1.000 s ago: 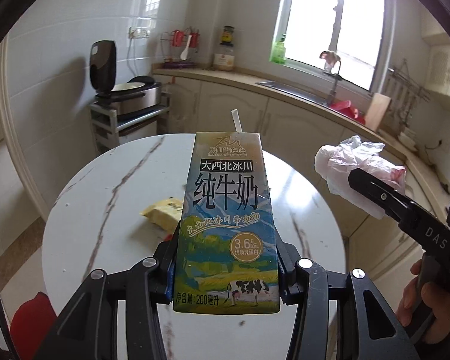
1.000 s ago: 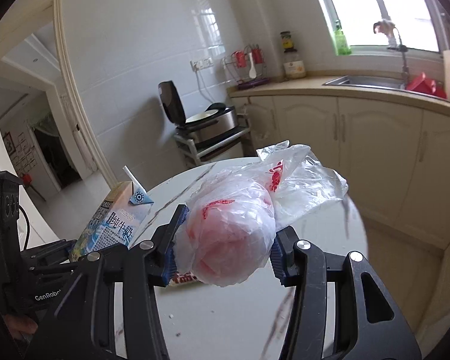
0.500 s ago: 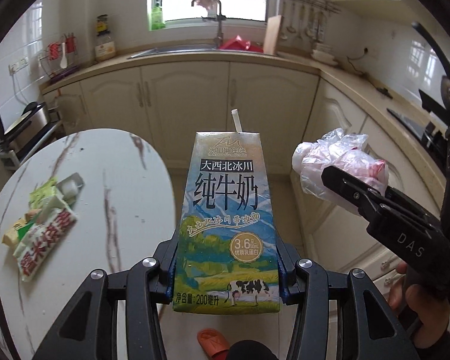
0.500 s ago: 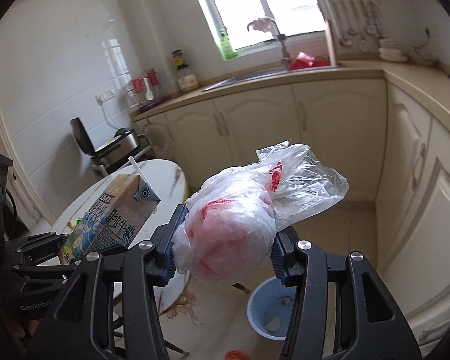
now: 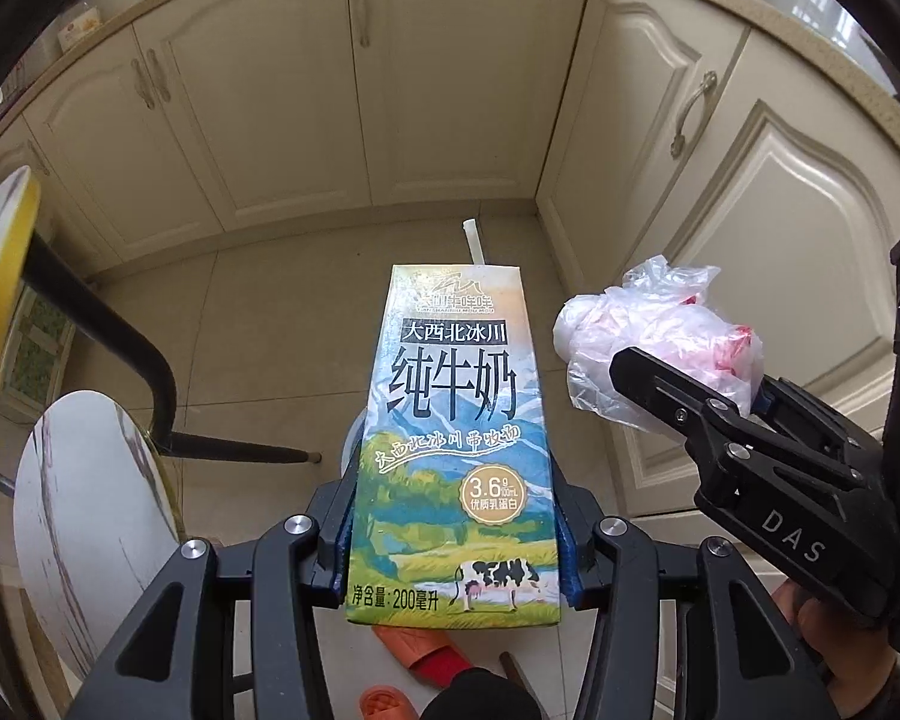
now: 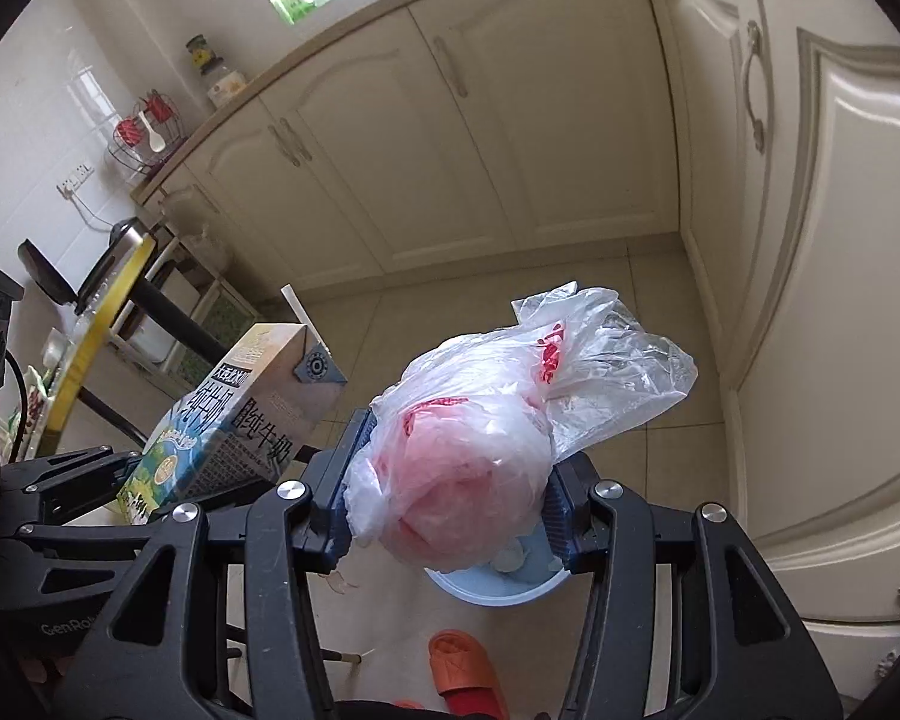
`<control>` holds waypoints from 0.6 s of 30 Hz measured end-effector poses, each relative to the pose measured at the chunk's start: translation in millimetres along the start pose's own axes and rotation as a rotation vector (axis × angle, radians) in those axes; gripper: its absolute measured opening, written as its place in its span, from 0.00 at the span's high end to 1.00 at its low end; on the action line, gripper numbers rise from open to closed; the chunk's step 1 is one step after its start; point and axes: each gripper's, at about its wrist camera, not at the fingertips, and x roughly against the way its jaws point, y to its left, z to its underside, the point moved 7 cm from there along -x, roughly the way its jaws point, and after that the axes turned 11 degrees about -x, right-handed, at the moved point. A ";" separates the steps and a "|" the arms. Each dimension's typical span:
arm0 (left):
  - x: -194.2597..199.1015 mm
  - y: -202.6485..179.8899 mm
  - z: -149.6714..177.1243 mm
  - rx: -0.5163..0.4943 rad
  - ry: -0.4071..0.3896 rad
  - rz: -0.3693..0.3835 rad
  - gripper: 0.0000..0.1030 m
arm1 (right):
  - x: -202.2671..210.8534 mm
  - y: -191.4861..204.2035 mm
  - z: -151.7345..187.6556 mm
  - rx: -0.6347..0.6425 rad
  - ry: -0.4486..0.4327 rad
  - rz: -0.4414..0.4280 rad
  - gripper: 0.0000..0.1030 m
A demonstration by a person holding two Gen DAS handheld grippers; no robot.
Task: Collect trash
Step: 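Carry carton and pink bag over the blue bin and open both tools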
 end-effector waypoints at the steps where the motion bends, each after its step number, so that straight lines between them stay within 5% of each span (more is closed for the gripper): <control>1: -7.6 1.6 -4.0 -0.004 0.008 -0.003 0.55 | -5.8 -2.1 1.0 -0.008 0.008 0.002 0.54; 10: -41.2 21.0 -19.2 -0.002 0.012 -0.048 0.35 | -46.7 -22.8 11.3 -0.050 0.070 0.015 0.54; 18: -2.5 26.1 -10.3 0.019 -0.062 -0.160 0.25 | -77.5 -3.7 20.3 -0.085 0.135 -0.067 0.46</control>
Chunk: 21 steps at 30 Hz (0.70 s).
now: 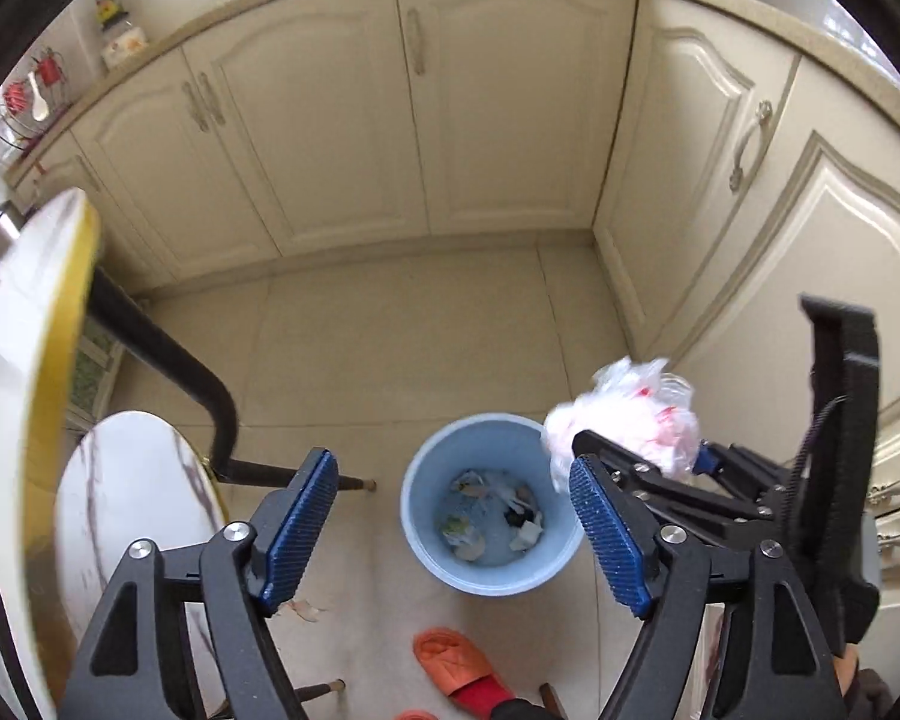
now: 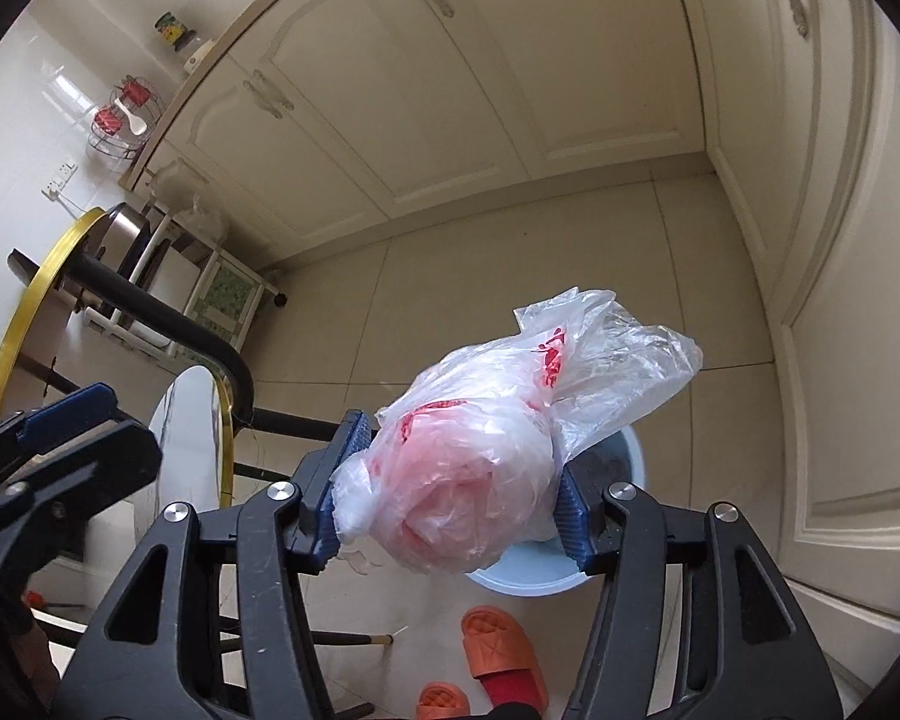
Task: Collect trash
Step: 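Carry carton and pink bag over the blue bin and open both tools, then move both tools back over the table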
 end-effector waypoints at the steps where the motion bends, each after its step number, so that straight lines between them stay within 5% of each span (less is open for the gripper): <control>1: 7.4 0.1 0.9 -0.006 -0.011 -0.009 0.25 | 0.3 1.6 0.6 -0.003 0.001 0.002 0.40; 5: 45.9 -6.7 3.3 -0.010 -0.056 -0.017 0.23 | 19.6 12.8 3.4 0.009 -0.026 0.008 0.27; 12: 131.4 -10.3 16.1 0.007 -0.181 -0.038 0.19 | 90.5 45.2 10.3 0.078 -0.125 0.012 0.21; 21: 252.7 19.7 93.0 0.064 -0.354 -0.140 0.08 | 187.4 142.0 39.0 0.248 -0.268 -0.077 0.12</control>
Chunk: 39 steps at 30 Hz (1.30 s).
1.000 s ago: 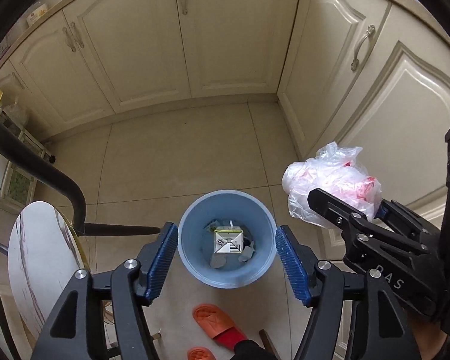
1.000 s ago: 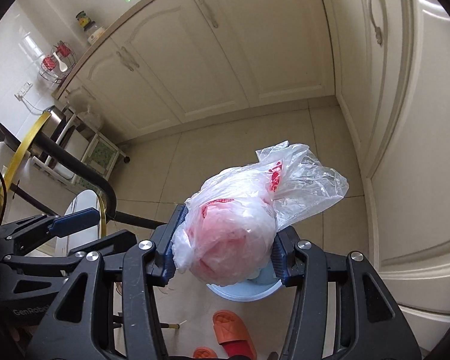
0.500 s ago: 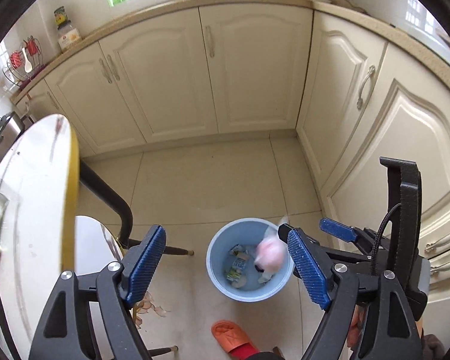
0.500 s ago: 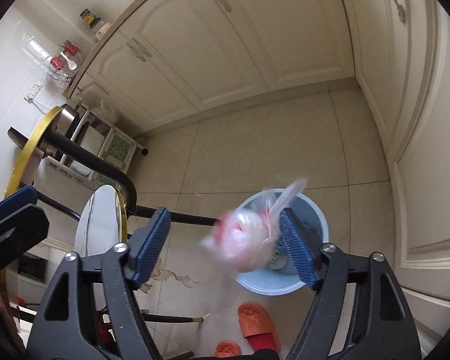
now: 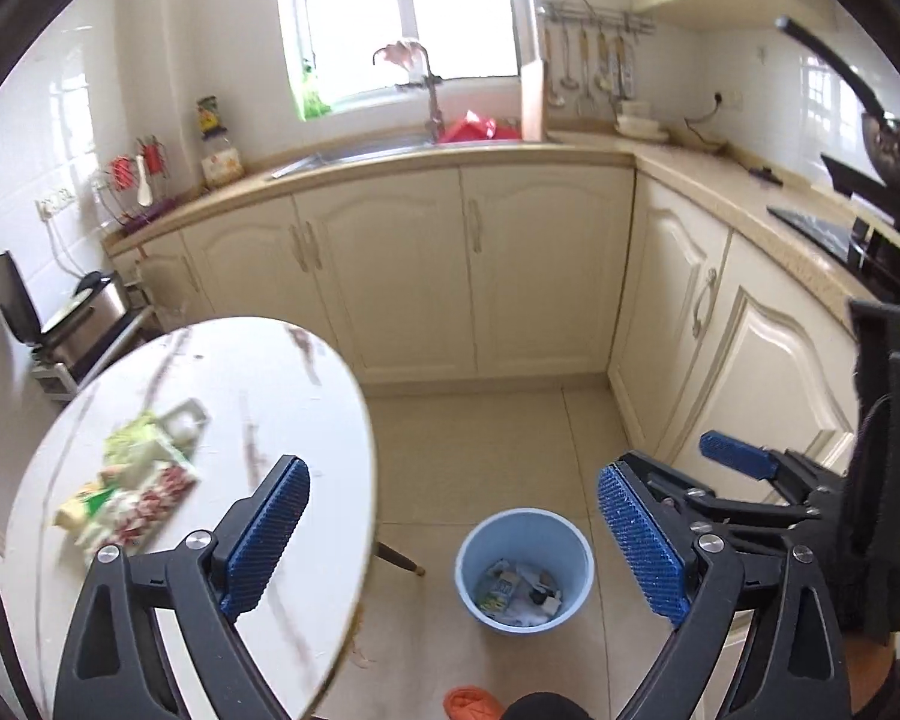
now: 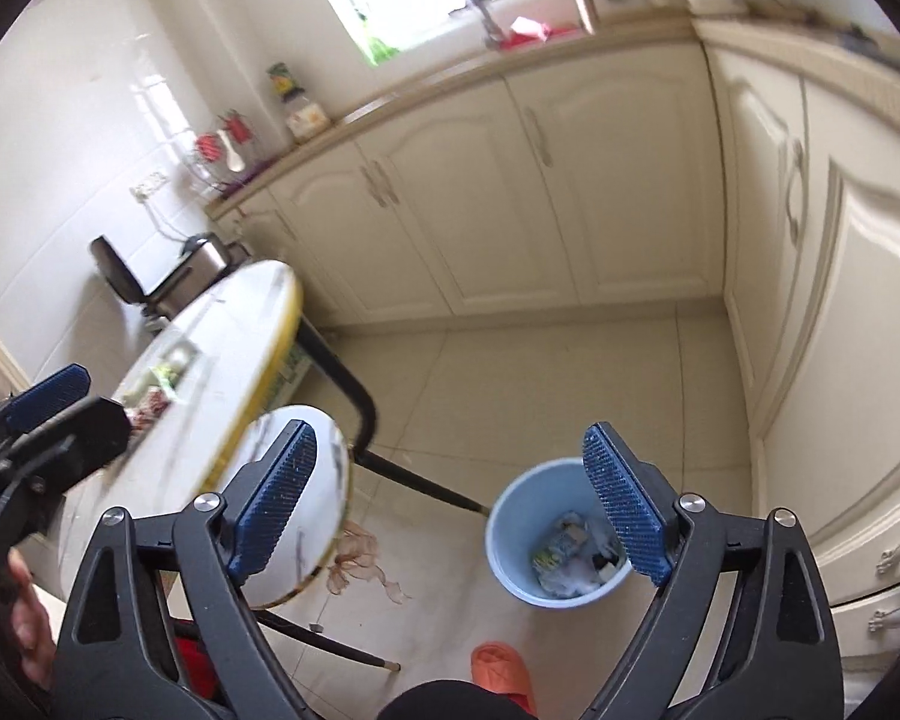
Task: Collect trash
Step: 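Move both tools back over the table, then grasp the rice-cake bag with the left tool while the right tool grasps the small cup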
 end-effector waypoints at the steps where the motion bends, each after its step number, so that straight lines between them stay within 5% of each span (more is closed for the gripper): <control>1: 11.0 6.4 6.3 0.011 -0.015 -0.010 0.07 | 5.7 14.8 -0.3 0.025 -0.005 -0.013 0.10; 7: 72.5 52.8 50.1 0.089 -0.054 -0.095 0.01 | 20.0 95.4 6.7 0.149 -0.020 -0.072 0.07; 16: 102.9 138.0 122.1 0.240 0.047 -0.180 0.01 | -21.2 184.6 47.4 0.296 0.088 -0.099 0.06; 23: 77.6 168.9 148.9 0.243 0.134 -0.125 0.01 | -68.7 201.7 65.1 0.312 0.174 -0.101 0.06; 39: -34.8 204.7 120.5 0.084 0.341 -0.110 0.02 | -137.9 217.6 64.3 0.350 0.271 -0.099 0.06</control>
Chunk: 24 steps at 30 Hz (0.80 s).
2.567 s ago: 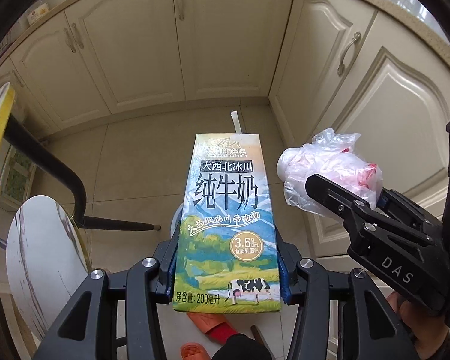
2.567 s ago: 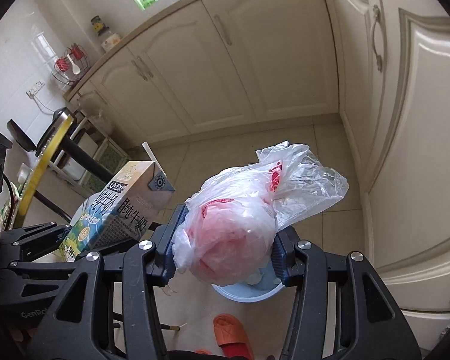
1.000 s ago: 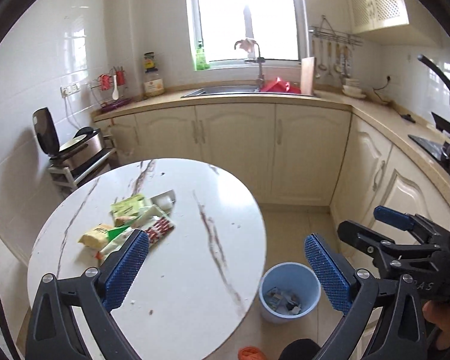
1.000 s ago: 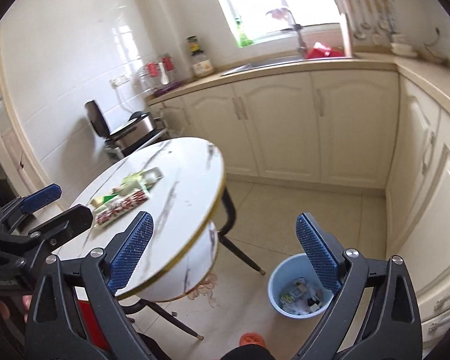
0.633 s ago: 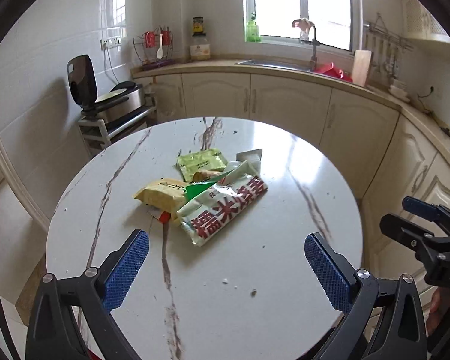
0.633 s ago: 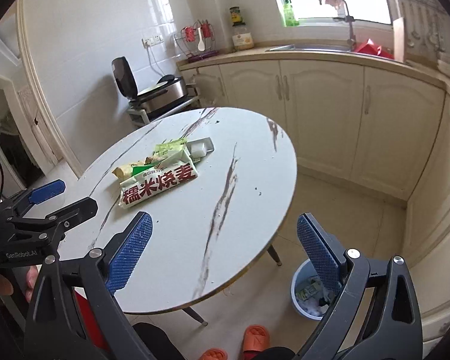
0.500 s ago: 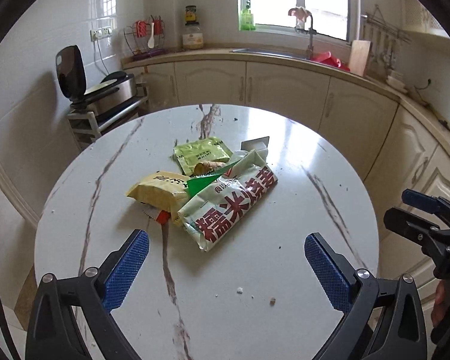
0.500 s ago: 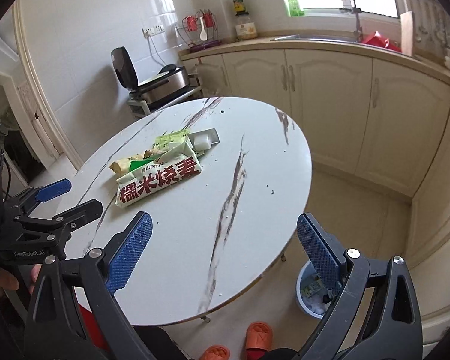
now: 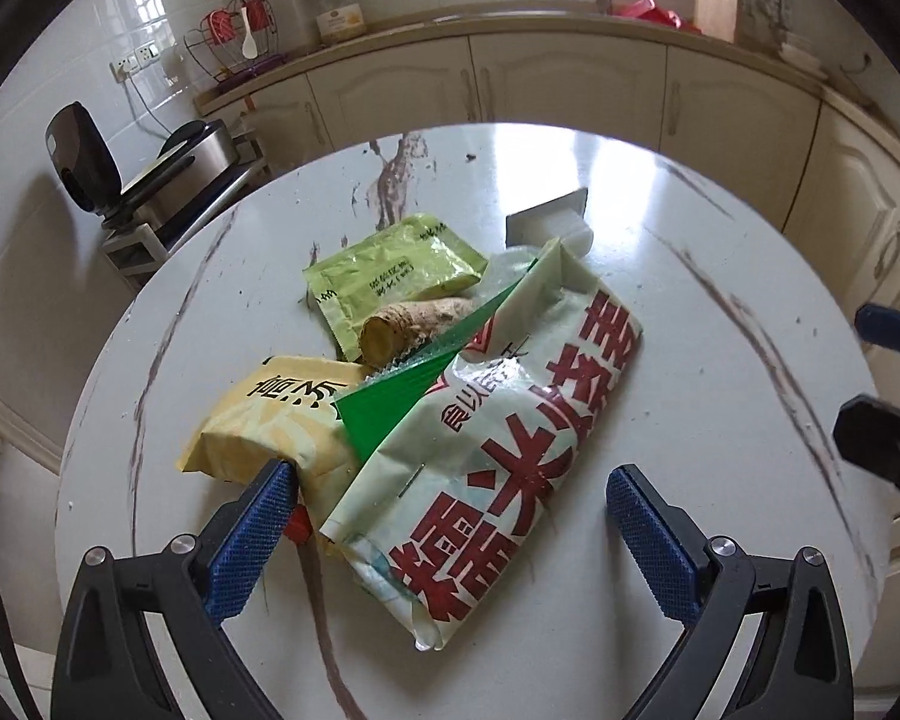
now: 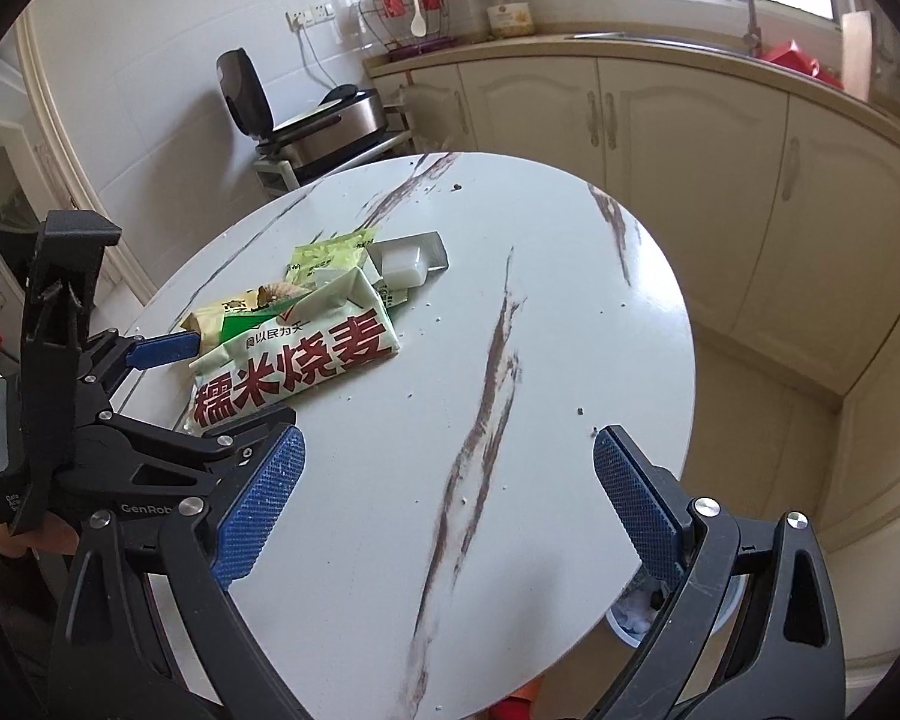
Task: Collect trash
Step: 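Grasp the rice-cake bag with the left tool while the right tool grasps the small cup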
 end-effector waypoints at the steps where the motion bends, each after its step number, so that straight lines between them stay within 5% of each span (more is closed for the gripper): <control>1: -0.5 0.5 -1.9 0.010 0.000 0.011 0.03 | -1.4 0.7 -1.1 0.004 0.001 0.000 0.06; 5: -8.7 1.0 -8.7 0.021 0.000 0.043 0.06 | -8.5 5.0 -7.9 0.023 0.010 -0.002 0.06; 8: -8.8 9.6 -5.9 0.041 -0.014 0.057 0.32 | -15.0 5.7 -12.9 0.022 0.026 -0.001 0.06; 14: -9.8 16.1 3.0 0.079 -0.026 0.092 0.52 | -24.2 11.1 -19.9 0.026 0.040 -0.003 0.06; 24: 18.2 12.0 41.5 0.192 -0.019 0.166 0.57 | -39.8 22.0 -20.5 0.025 0.075 -0.029 0.06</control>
